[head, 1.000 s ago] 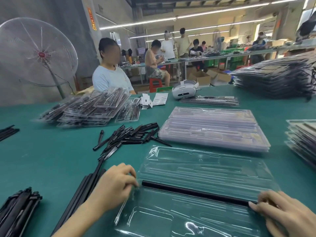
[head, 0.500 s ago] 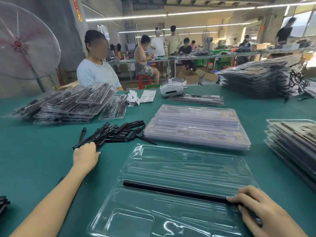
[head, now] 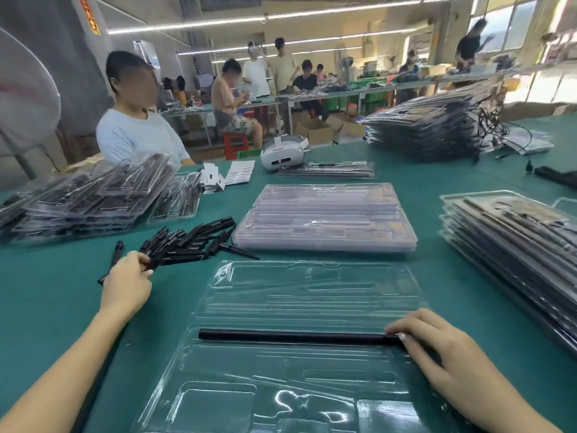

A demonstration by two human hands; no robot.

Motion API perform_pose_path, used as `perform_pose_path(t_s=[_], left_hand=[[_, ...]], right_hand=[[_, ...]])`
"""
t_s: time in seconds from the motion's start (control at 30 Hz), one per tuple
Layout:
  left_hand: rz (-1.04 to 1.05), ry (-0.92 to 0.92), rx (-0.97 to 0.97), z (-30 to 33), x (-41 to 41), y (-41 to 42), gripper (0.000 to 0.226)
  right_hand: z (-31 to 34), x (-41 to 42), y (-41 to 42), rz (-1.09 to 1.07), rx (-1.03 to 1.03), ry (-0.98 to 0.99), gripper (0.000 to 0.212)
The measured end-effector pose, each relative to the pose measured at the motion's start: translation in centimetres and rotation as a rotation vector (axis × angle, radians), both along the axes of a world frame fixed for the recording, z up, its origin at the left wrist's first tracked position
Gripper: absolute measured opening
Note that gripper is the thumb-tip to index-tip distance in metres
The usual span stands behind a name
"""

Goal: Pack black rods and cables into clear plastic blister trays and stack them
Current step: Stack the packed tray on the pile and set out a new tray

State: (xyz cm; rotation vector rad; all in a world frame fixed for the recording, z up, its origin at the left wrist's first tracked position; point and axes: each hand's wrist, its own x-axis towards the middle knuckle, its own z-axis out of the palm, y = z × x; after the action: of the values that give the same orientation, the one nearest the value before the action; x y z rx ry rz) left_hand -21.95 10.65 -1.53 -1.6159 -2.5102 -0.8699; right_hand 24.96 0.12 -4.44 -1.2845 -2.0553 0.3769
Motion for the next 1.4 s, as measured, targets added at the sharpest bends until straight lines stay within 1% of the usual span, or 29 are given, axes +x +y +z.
perform_pose_path(t_s=[0.07,0.13,0.17,0.2,0.27,0.33,0.37,0.43,0.5,0.57,0.63,0.73,0.9,0.97,1.03,1.07,1.1,1.13,1.23,1.27,1.3,1.33,1.4], left_hand=[[-0.109,-0.034,0.179,1.7,3.1,-0.7,0.023],[-0.346,-0.023,0.261,3.3,7.6,-2.6,0.025],[-0.495,-0.031,0.264,4.0,10.0,-4.1,0.026],[-0.653,-0.049,0.237,4.3,12.5,-5.8,0.027],[-0.935,-0.101,0.117,4.3,17.2,-9.2,0.028],[-1.087,-0.141,-0.035,3.2,21.2,-11.2,0.024],[-1.106,-0.146,-0.087,2.4,22.7,-11.5,0.024],[-1.095,-0.132,-0.13,0.9,24.7,-11.5,0.023],[-1.079,-0.175,-0.146,0.0,25.6,-11.2,0.019],[-1.068,-0.2,-0.121,-0.4,25.7,-11.1,0.012],[-1.067,-0.127,-0.068,-0.7,25.4,-11.2,0.009],[-1.094,-0.014,-0.026,-0.9,25.0,-11.6,0.014],[-1.19,0.263,-0.099,0.5,24.7,-12.0,0.021],[-1.248,0.51,-0.17,0.9,24.7,-12.6,0.019],[-1.211,0.749,-0.215,1.4,25.0,-13.4,0.02],[-1.187,0.807,-0.195,1.5,25.1,-13.7,0.022],[-1.19,0.804,-0.184,1.4,25.1,-13.9,0.025],[-1.208,0.722,-0.183,1.4,25.0,-14.0,0.029],[-1.227,0.283,-0.262,1.3,23.8,-13.5,0.047],[-1.213,0.159,-0.27,1.4,23.2,-13.4,0.048],[-1.197,0.082,-0.256,1.5,22.4,-13.3,0.047],[-1.172,0.052,-0.238,1.6,21.5,-13.2,0.045],[-1.08,0.075,-0.171,2.2,19.0,-13.0,0.04]], right_hand=[[0.0,0.0,0.1,-0.052,-0.008,0.094,0.025],[0.0,0.0,0.2,-0.093,-0.018,0.154,0.026],[0.0,0.0,0.2,-0.099,-0.026,0.171,0.026],[0.0,-0.1,0.2,-0.107,-0.038,0.175,0.026],[0.1,-0.1,0.2,-0.115,-0.046,0.158,0.026],[0.0,-0.1,0.0,-0.115,-0.053,0.139,0.025],[0.0,0.0,-0.1,-0.11,-0.049,0.131,0.024],[-0.1,0.0,-0.3,-0.098,-0.032,0.115,0.025],[-0.1,0.1,-0.4,-0.087,-0.016,0.106,0.024],[0.0,0.1,-0.4,-0.079,-0.015,0.099,0.022],[0.0,0.1,-0.4,-0.069,-0.029,0.088,0.02],[0.0,0.2,-0.5,-0.056,-0.042,0.07,0.019],[0.1,0.0,-0.8,-0.034,-0.026,0.066,0.02],[0.5,0.0,-0.9,0.001,0.0,0.051,0.024],[1.0,-0.2,-1.2,0.1,0.033,-0.003,0.027],[1.2,-0.3,-1.4,0.172,0.039,-0.029,0.027],[1.4,-0.4,-1.6,0.235,0.022,-0.045,0.026],[1.5,-0.5,-1.7,0.277,-0.001,-0.052,0.025],[1.4,-0.5,-1.5,0.316,-0.006,-0.041,0.025],[1.4,-0.4,-1.4,0.322,-0.007,-0.041,0.025],[1.4,-0.4,-1.3,0.324,-0.011,-0.047,0.026],[1.5,-0.3,-1.2,0.324,-0.016,-0.051,0.027],[1.7,-0.4,-1.0,0.32,-0.026,-0.056,0.024]])
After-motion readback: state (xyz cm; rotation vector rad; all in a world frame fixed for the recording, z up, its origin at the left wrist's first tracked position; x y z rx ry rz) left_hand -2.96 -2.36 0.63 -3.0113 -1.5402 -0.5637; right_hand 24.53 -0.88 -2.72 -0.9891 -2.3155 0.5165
